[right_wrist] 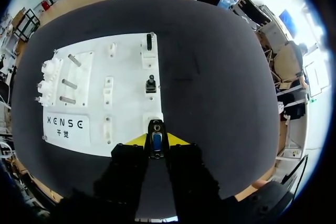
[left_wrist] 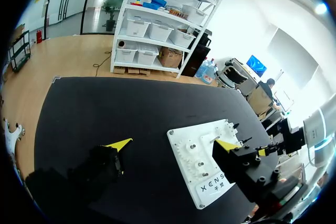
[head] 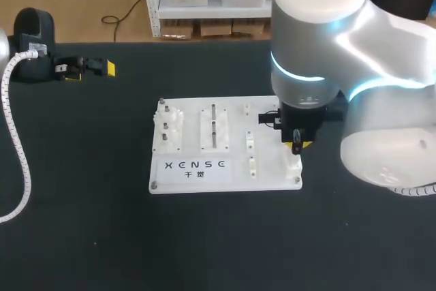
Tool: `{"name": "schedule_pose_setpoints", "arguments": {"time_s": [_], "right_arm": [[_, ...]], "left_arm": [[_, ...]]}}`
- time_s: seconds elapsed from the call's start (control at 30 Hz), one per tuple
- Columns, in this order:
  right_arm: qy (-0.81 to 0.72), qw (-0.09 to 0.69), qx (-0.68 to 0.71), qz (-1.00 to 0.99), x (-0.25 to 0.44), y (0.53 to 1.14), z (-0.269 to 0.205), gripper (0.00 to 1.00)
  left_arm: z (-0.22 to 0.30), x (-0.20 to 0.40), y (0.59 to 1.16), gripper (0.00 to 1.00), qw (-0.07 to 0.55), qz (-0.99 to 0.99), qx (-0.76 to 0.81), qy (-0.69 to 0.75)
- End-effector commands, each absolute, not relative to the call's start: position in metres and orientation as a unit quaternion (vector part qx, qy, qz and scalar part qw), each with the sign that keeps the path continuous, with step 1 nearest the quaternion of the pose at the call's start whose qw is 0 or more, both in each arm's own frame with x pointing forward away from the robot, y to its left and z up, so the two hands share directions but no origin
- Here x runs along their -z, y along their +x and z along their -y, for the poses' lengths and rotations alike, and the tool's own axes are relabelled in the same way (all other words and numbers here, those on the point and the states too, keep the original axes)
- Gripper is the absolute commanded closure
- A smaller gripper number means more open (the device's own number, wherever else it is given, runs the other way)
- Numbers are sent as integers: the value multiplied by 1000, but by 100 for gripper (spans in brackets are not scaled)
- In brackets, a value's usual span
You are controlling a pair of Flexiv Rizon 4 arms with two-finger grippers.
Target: Insert the USB connector, Ethernet cable, and multi-pin plug into their matching sockets one by one.
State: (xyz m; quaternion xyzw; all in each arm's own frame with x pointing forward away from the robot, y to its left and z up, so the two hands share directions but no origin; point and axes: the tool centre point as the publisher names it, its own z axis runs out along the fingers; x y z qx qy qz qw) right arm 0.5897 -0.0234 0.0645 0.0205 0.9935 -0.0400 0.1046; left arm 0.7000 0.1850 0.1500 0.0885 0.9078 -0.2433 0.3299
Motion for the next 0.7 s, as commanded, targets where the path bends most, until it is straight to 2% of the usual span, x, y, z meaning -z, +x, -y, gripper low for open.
{"name": "schedule_pose_setpoints", "arguments": {"time_s": [0.03, 0.7], "right_arm": [[19, 110, 40, -993, -57, 593, 23, 100], [16, 118, 41, -992, -62, 596, 24, 100]], "left_arm": [[-185, -150, 700, 0, 330, -908, 243, 89], [-185, -150, 700, 0, 330, -908, 243, 89]]}}
